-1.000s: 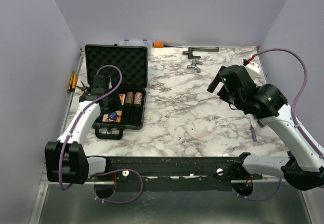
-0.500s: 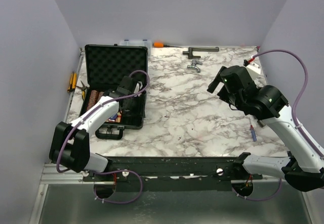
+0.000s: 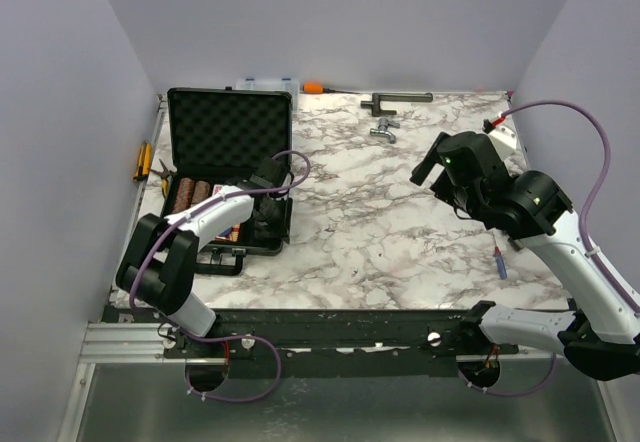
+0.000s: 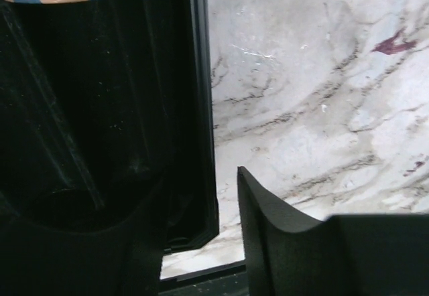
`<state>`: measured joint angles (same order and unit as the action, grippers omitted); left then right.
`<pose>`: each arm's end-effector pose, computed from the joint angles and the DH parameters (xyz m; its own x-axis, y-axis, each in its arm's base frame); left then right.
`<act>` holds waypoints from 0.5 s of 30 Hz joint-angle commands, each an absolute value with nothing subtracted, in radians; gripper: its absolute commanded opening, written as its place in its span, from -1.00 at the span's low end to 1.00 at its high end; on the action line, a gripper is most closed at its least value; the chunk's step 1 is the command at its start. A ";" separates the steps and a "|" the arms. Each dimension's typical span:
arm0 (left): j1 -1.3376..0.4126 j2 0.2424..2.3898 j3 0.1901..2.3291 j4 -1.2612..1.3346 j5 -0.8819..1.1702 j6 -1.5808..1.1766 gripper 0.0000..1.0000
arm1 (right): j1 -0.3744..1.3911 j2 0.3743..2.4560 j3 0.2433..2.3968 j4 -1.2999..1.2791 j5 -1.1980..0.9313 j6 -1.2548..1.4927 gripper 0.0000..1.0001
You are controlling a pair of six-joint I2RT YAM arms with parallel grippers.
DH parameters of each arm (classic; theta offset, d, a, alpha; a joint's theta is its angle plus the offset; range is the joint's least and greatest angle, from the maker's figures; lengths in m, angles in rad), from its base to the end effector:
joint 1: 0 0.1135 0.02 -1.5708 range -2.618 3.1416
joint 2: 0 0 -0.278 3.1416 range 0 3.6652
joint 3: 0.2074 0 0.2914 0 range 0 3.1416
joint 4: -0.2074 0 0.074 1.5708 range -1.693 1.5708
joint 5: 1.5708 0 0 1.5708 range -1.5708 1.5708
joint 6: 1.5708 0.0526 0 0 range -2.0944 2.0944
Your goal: Pack up texas hold em set
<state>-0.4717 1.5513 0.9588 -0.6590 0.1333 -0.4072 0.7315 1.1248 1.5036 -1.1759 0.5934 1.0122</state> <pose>0.2856 -0.1536 0.1622 -0.9697 0.0540 -0.2383 0.1127 0.9642 -0.2402 0.1871 0.1284 0.4414 -0.5052 0.4913 -0.7096 0.3120 0.8705 0.3806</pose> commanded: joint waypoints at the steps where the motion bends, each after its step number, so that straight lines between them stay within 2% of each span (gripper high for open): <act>1: -0.511 1.593 0.982 -0.643 0.134 -0.437 -0.22 | 0.735 1.122 1.517 -1.186 0.601 1.015 1.00; 9: -0.621 1.653 1.068 -0.653 0.117 -0.426 -0.61 | 0.735 1.129 1.530 -1.188 0.606 1.010 1.00; 15: -0.754 1.724 1.165 -0.665 0.122 -0.409 -0.65 | 0.734 1.136 1.548 -1.205 0.629 1.008 1.00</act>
